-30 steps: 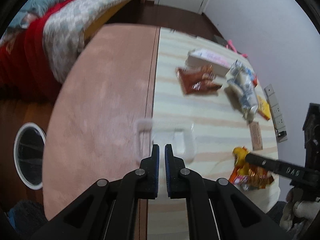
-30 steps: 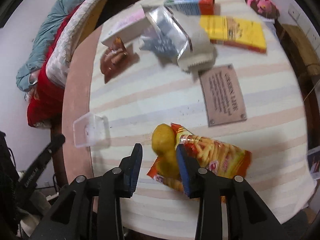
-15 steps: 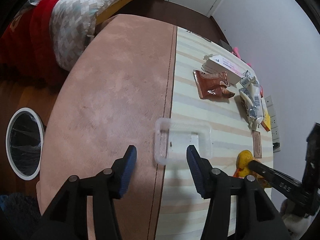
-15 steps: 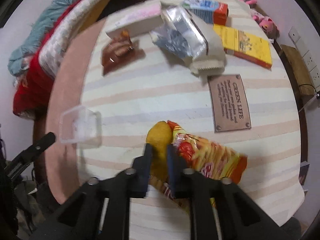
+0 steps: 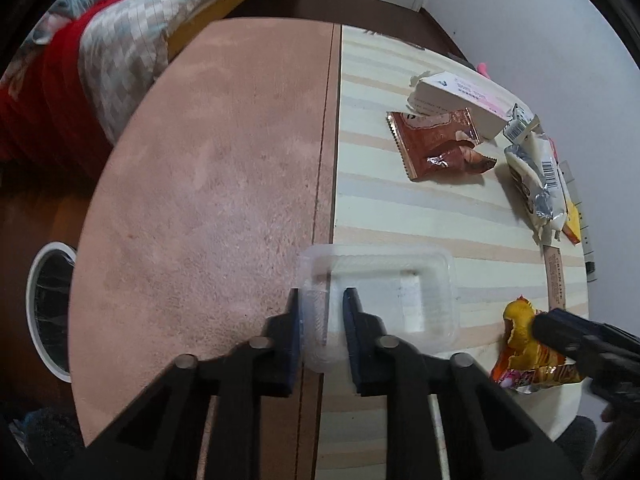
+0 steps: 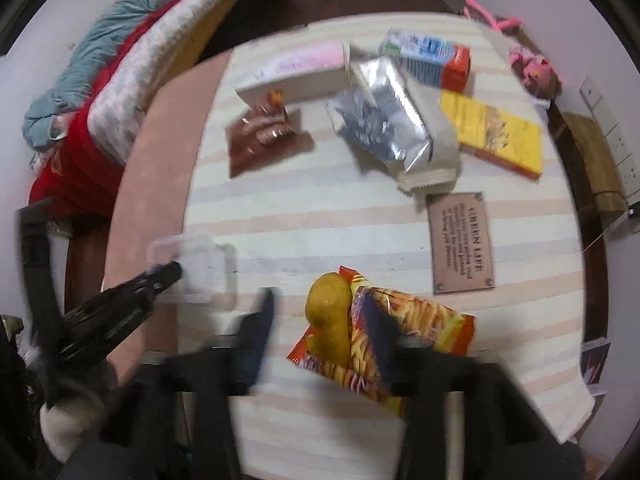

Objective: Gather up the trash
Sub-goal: 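Grasp the clear plastic tray with the left tool while the right tool grasps the yellow snack, then lift the tray and yellow snack and carry both over the bin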

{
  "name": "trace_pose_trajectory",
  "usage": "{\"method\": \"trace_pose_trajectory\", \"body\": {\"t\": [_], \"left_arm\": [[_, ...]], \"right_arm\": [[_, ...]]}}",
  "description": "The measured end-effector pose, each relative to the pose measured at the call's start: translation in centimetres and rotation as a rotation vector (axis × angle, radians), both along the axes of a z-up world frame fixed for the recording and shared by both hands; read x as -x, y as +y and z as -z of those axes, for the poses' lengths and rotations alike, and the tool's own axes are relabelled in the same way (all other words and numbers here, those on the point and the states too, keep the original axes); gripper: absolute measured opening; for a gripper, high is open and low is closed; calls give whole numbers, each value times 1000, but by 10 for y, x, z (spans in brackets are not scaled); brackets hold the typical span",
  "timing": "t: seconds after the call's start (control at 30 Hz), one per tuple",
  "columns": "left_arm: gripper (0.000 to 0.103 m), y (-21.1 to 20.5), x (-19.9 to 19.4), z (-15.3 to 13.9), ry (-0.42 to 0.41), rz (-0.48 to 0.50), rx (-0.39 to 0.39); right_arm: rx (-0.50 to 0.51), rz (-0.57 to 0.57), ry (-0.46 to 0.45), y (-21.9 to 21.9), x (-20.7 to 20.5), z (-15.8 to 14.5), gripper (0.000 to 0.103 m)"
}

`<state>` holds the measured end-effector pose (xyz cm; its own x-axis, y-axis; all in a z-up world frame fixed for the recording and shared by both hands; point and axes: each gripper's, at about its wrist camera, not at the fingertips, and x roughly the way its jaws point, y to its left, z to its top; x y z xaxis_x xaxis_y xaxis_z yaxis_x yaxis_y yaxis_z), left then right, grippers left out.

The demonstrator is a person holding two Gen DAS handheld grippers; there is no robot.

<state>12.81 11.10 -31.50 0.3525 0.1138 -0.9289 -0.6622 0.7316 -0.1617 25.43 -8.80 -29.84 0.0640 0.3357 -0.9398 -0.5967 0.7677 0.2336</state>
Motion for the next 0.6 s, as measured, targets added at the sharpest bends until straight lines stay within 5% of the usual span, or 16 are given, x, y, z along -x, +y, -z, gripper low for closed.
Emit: {"method": "trace_pose_trajectory", "body": {"t": [0.07, 0.1, 0.17, 0.43, 0.6], "left_arm": [[4, -1, 1, 3, 9, 2, 5], [4, -2, 2, 4, 11, 1, 7], [4, -2, 4, 6, 7, -3, 8], [3, 1, 9, 0, -6, -12, -2], [3, 0, 12, -7, -25, -8, -2]], "right_arm": [[63, -29, -10, 9, 1, 15, 50], [82, -29, -29, 10, 2, 18, 34], [57, -16, -56, 8, 4, 16, 27], [-137, 62, -117, -12, 9, -24, 25], [-254, 88, -70, -25, 4, -37, 25]]}}
